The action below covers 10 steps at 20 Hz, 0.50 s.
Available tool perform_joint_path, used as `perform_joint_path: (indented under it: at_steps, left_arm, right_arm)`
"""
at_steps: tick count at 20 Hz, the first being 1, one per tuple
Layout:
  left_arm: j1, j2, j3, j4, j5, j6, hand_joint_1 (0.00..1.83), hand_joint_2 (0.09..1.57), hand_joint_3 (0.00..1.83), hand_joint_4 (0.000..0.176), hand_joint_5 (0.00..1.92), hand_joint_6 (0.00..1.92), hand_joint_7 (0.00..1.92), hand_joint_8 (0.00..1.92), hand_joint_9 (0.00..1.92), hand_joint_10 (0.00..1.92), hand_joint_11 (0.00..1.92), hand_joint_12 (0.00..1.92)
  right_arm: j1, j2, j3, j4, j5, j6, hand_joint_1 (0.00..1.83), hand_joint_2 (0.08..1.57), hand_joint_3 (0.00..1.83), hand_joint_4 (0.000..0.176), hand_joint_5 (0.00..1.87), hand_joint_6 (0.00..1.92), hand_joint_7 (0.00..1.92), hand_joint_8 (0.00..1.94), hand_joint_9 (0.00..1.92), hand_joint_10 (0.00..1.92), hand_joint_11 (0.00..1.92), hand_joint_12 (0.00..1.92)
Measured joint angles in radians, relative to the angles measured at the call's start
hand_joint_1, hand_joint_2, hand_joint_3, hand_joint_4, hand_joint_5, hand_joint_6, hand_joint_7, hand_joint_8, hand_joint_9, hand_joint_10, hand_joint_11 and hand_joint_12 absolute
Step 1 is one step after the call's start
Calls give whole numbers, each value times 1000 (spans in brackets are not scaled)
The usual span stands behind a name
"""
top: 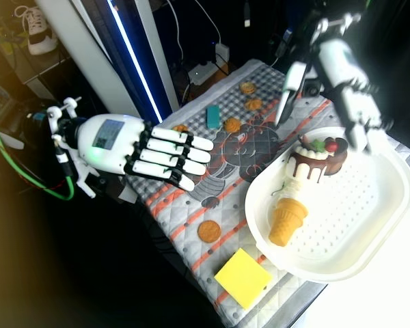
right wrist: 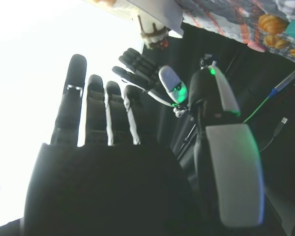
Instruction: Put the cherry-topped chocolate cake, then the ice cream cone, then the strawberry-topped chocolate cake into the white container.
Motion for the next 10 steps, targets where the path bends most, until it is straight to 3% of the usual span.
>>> perform_joint_path:
  at_steps: [4, 7, 8, 10]
  left_arm:
    - [36, 64, -80, 45, -78, -26, 754, 979, 0, 176, 0, 0, 0, 0, 0, 0, 0, 0]
    - [97, 132, -130, 100, -159, -134, 747, 1009, 10, 176, 0, 0, 0, 0, 0, 0, 59, 30]
    - [129, 163, -147, 116, -203, -196, 751, 1041, 0, 176, 0, 0, 0, 0, 0, 0, 11, 356]
    - [203, 216, -182, 137, -303, -292, 706, 1021, 0, 176, 0, 0, 0, 0, 0, 0, 0, 583]
  right_arm:
    - [0, 1, -1, -1, 5, 0, 640, 1248, 2, 0, 0, 0, 0, 0, 14, 62, 0, 954]
    - [0, 11, -8, -2, 12, 0, 643, 1244, 0, 0, 0, 0, 0, 0, 0, 134, 0, 1035]
    - [0, 13, -7, -2, 14, 0, 673, 1250, 3, 0, 0, 0, 0, 0, 0, 140, 0, 1043]
    - [-2, 13, -7, 0, 19, 0, 696, 1245, 0, 0, 0, 0, 0, 0, 0, 119, 0, 1093]
